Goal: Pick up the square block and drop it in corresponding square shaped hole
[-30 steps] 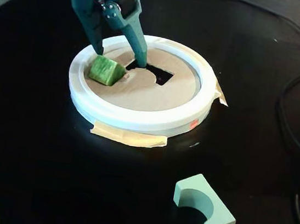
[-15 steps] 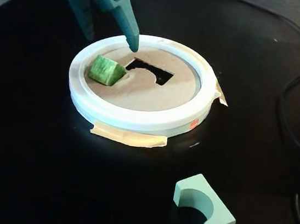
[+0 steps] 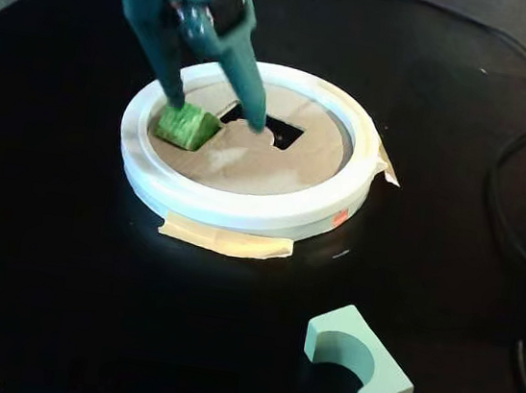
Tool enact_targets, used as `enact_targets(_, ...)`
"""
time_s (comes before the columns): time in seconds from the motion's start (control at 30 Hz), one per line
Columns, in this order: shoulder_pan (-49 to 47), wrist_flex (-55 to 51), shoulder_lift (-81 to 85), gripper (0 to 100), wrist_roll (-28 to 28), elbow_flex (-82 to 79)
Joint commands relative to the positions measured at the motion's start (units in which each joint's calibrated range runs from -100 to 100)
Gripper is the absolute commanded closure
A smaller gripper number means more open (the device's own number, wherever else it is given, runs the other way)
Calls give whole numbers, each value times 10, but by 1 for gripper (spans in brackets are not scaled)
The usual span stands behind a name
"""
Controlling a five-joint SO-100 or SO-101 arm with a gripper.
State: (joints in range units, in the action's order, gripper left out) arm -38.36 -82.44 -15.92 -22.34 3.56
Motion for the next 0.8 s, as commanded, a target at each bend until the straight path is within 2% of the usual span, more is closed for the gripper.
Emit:
enact_targets(0.0,-26,51,-22,23,2,7)
enact_targets(0.3,-48,70,-78,23,1,7)
enact_targets(0.7,-28,58,-88,23,8,17)
enact_targets(0.77,-1,57,-88,23,9,17)
